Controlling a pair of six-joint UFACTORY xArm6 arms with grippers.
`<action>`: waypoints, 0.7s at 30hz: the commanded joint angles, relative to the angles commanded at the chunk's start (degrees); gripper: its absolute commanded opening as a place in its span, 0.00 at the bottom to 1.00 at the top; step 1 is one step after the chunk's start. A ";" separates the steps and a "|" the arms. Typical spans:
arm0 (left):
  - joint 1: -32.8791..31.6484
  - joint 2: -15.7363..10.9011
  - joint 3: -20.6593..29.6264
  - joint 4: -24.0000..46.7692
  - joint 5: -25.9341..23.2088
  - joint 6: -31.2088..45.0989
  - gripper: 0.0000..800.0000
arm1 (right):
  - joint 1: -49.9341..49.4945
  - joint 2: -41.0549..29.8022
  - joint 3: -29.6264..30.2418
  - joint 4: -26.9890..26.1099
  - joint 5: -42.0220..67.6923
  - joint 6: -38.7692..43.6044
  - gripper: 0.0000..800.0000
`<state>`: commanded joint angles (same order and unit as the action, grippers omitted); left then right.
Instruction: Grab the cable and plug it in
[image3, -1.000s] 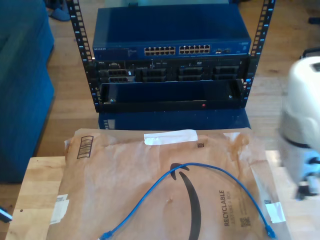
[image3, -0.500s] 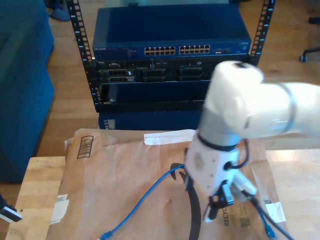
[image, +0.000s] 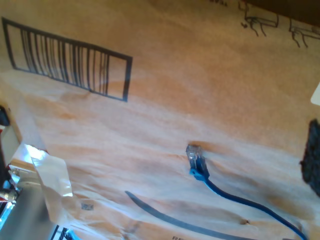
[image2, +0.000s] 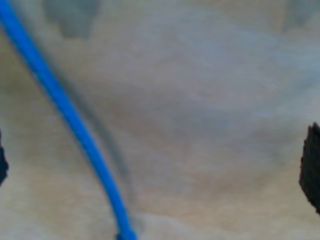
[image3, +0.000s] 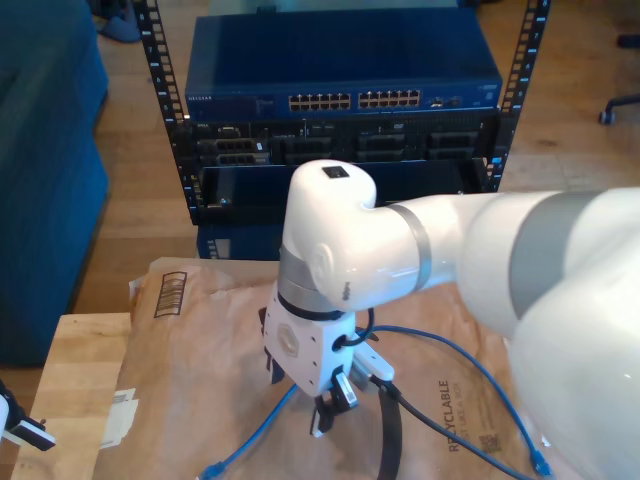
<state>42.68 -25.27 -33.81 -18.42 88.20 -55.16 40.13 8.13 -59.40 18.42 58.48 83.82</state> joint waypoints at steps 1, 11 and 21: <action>0.00 0.00 0.00 0.09 0.00 0.00 1.00 | 0.53 0.70 -0.53 -0.09 -0.09 0.18 0.99; 0.00 0.00 0.00 0.09 0.00 0.09 1.00 | 2.37 4.92 1.49 0.18 -5.63 2.20 0.99; 0.00 0.00 0.00 0.09 0.00 0.09 1.00 | 3.43 4.92 1.23 0.18 -5.98 2.90 0.55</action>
<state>42.68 -25.27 -33.81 -18.33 88.20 -55.08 43.56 13.05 -58.16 18.59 52.51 86.73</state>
